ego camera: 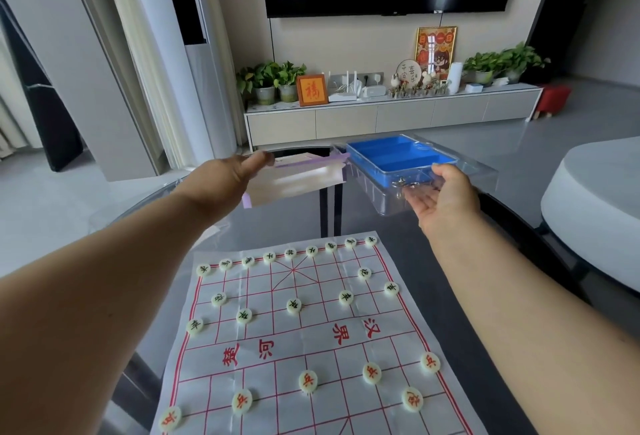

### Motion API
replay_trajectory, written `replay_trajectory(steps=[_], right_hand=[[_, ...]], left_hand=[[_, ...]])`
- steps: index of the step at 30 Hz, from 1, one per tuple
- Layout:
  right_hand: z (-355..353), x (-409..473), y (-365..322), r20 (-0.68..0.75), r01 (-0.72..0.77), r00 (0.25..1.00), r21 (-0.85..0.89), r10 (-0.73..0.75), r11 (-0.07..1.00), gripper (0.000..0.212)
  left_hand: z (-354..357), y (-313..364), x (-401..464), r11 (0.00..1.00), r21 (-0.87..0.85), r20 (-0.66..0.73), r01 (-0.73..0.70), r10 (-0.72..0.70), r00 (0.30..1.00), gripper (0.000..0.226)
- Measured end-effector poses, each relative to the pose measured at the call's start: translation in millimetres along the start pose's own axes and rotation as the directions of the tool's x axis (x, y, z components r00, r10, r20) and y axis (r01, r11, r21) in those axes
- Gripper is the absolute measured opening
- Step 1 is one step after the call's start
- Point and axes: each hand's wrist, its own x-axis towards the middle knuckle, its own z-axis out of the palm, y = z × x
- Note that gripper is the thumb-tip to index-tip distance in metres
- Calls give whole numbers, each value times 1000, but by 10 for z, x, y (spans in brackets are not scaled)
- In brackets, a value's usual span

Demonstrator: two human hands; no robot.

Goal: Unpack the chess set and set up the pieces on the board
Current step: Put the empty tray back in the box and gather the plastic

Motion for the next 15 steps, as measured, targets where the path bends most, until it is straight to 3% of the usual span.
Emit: replay_trajectory(steps=[3,9,11,15], right_hand=[[-32,-3,18,-27,-9,1000,-20,8,1000,10],[-103,-51,-64,-58,27,998,-47,-29,999,11],[-126,-68,-95,-58,35,998,-48,-38,998,16],[-133,-137,-117,-42,31,999,-61,-34,998,20]], left_hand=[[-27,9,-12,993,109,-12,-54,55,998,59],[17,68,-7,984,118,-25,-131,135,991,59],[43,70,37,993,98,-8,-67,68,998,49],[57,93,139,979,-65,-44,194,-197,979,26]])
